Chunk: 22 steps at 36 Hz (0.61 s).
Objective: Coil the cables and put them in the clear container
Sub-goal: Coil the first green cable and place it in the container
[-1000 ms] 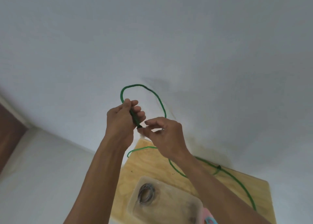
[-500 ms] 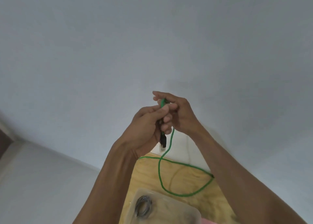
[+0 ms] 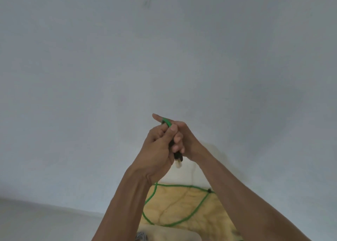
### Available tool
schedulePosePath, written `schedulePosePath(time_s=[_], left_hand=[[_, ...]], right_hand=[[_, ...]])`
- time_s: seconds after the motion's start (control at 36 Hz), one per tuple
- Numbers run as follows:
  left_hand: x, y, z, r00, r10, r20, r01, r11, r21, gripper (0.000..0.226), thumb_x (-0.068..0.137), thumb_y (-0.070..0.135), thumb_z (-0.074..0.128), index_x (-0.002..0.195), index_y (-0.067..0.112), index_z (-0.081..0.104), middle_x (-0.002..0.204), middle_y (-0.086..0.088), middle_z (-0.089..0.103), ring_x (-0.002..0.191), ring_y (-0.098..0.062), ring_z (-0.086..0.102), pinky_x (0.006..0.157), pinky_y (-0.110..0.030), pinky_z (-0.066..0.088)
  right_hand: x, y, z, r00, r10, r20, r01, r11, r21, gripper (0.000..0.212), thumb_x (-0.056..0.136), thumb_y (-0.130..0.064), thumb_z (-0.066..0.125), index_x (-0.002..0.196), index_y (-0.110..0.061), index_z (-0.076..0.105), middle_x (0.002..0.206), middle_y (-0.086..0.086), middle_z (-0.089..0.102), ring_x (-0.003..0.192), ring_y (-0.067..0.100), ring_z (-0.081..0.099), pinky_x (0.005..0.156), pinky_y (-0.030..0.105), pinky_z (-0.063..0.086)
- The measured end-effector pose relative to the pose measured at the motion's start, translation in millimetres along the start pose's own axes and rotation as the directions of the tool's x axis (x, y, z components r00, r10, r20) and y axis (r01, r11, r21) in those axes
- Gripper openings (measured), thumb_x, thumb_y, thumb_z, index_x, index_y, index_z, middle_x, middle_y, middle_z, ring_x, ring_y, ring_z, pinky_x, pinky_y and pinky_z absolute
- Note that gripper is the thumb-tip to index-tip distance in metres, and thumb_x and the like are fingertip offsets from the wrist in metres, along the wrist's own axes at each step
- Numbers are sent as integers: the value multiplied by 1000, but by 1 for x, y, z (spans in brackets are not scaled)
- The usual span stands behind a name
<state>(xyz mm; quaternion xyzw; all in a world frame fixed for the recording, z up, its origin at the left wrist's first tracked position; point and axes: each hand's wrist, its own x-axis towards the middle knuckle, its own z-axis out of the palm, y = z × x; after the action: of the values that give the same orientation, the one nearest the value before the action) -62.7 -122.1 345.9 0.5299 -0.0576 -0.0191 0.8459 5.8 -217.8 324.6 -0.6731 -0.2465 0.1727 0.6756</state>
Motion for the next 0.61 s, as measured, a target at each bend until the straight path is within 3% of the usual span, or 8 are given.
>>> schedulePosePath(time_s=[0.06, 0.08, 0.11, 0.14, 0.22, 0.39, 0.53, 0.61], left_hand=[[6, 2, 2, 999, 36, -25, -37, 998, -51, 23, 105, 9, 41, 106, -2, 61, 62, -1, 46, 52, -11, 40, 61, -30, 37], [10, 4, 2, 998, 54, -29, -55, 997, -57, 22, 105, 9, 41, 109, -1, 61, 63, -1, 47, 54, -11, 41, 63, -30, 36], [13, 6, 0, 997, 72, -29, -73, 996, -53, 22, 105, 8, 41, 110, 0, 61, 65, -1, 48, 55, -11, 42, 63, -30, 37], [16, 9, -1, 996, 88, -30, -89, 995, -50, 22, 105, 8, 41, 111, 1, 61, 66, -1, 49, 56, -11, 42, 64, -30, 38], [27, 18, -8, 991, 123, -56, -125, 992, -27, 20, 105, 8, 40, 108, 5, 60, 68, 0, 51, 57, -11, 44, 65, -29, 40], [47, 22, -17, 972, 210, -109, -184, 960, 213, 20, 107, 11, 41, 104, 9, 60, 68, 3, 52, 58, -11, 43, 66, -29, 39], [52, 15, -16, 965, 238, -112, -205, 947, 249, 18, 107, 14, 42, 104, 9, 60, 69, 3, 51, 60, -12, 42, 62, -27, 40], [53, 12, -14, 961, 247, -122, -212, 946, 245, 19, 107, 16, 43, 104, 9, 61, 69, 2, 51, 61, -13, 43, 62, -28, 41]], right_hand=[[1, 8, 1, 1000, 23, -3, -23, 999, 44, 35, 100, -15, 44, 110, 7, 70, 36, -4, 38, 30, 4, 35, 37, 15, 28], [2, 11, 2, 999, 11, -48, -11, 1000, -1, 37, 96, -8, 48, 75, -8, 78, 36, -8, 37, 33, 2, 35, 40, 14, 31], [1, 18, 1, 995, 4, -96, -6, 1000, -15, 49, 92, 1, 48, 53, -22, 68, 38, -12, 39, 36, 1, 37, 42, 13, 34], [-3, 19, 3, 992, 26, -124, -26, 1000, 5, 55, 90, 6, 46, 49, -29, 59, 43, -13, 42, 40, 1, 39, 45, 14, 36], [-13, 26, 4, 977, 23, -214, -54, 989, -140, 41, 93, -1, 48, 65, -31, 58, 56, -12, 56, 52, 10, 42, 53, 25, 40], [-25, 26, 11, 968, -36, -250, -12, 982, -190, 17, 98, -26, 57, 85, -21, 66, 70, -4, 61, 54, 9, 40, 53, 22, 36], [-24, 21, 12, 938, -37, -346, -14, 990, -143, 43, 97, -47, 54, 62, -21, 60, 48, -11, 46, 50, 15, 32, 52, 30, 31], [-22, 22, 14, 907, -10, -422, -30, 996, -87, 41, 94, -48, 58, 63, -22, 64, 50, -10, 52, 47, 13, 33, 51, 31, 31]])
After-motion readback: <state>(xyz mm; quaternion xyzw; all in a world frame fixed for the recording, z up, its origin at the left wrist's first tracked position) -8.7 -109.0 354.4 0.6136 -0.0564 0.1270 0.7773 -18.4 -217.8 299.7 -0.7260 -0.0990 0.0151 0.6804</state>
